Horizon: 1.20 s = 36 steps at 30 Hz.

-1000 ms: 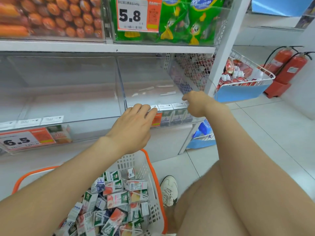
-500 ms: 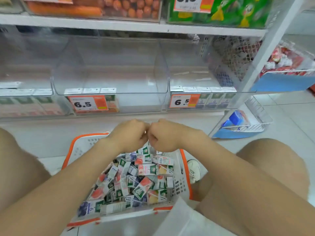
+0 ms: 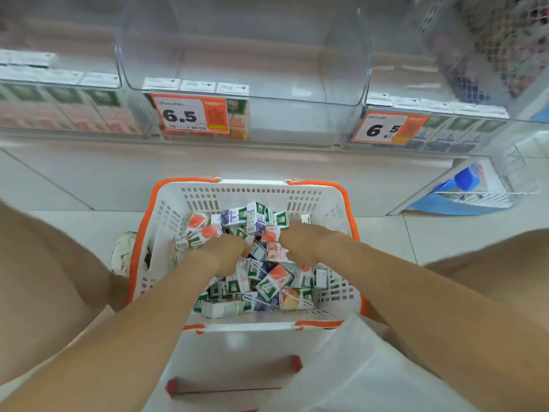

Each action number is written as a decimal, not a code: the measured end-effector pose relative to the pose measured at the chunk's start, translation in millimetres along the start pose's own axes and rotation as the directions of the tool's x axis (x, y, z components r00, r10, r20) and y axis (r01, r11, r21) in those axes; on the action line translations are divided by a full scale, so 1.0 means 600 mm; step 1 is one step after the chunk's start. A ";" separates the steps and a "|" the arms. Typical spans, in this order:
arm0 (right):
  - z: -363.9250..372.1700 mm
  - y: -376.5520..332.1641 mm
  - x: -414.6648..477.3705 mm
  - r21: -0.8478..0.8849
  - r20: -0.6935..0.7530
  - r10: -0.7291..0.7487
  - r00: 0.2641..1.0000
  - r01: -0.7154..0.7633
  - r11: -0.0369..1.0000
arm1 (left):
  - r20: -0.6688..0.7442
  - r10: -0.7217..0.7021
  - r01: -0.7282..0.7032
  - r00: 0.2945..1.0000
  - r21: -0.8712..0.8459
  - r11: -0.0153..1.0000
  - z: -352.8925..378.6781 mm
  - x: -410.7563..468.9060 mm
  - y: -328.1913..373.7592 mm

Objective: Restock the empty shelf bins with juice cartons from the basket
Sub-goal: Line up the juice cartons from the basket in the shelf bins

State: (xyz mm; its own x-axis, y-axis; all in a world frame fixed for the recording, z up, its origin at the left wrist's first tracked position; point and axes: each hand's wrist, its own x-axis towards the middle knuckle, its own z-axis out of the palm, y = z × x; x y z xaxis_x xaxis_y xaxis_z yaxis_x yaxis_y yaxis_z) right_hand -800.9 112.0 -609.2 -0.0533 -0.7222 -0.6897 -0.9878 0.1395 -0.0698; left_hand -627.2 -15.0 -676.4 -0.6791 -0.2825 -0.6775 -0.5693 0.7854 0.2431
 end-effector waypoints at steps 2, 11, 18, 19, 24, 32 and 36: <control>0.026 0.002 0.029 -0.024 -0.021 -0.009 1.000 0.008 1.000 | 0.025 -0.009 0.008 1.000 0.041 0.999 0.013 0.003 -0.007; 0.088 -0.032 0.093 -0.375 -0.052 -0.094 0.994 0.068 0.925 | -0.069 0.093 -0.076 0.993 0.218 0.973 0.053 0.035 -0.035; 0.095 -0.031 0.110 -0.458 -0.048 -0.217 0.975 0.172 0.872 | -0.145 0.191 -0.159 0.971 0.209 0.965 0.031 0.021 -0.029; 0.093 -0.032 0.107 -0.444 -0.063 -0.235 0.970 0.184 0.877 | -0.146 0.177 -0.155 0.973 0.150 0.976 0.024 0.018 -0.030; 0.072 -0.019 0.086 0.077 -0.205 -0.041 0.978 0.058 0.995 | -0.163 0.056 -0.076 0.985 -0.120 0.990 -0.018 -0.017 -0.038; -0.054 0.003 0.027 0.976 -0.150 0.556 0.818 0.033 0.215 | -0.172 -0.367 -0.060 0.914 -0.953 0.297 -0.082 -0.092 -0.029; -0.090 -0.026 -0.029 0.856 -0.048 0.463 0.885 0.275 -0.438 | -0.136 -0.276 -0.164 0.951 -0.983 -0.083 -0.118 -0.138 -0.003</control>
State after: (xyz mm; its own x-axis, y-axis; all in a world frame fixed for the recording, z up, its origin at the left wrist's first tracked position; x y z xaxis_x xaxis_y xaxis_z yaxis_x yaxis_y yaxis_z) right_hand -792.3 86.1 -557.1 -0.5116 -0.6067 -0.6084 0.5434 0.3200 -0.7761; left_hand -602.7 -31.7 -571.4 -0.5518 -0.5606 -0.6175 -0.2962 -0.5604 0.7734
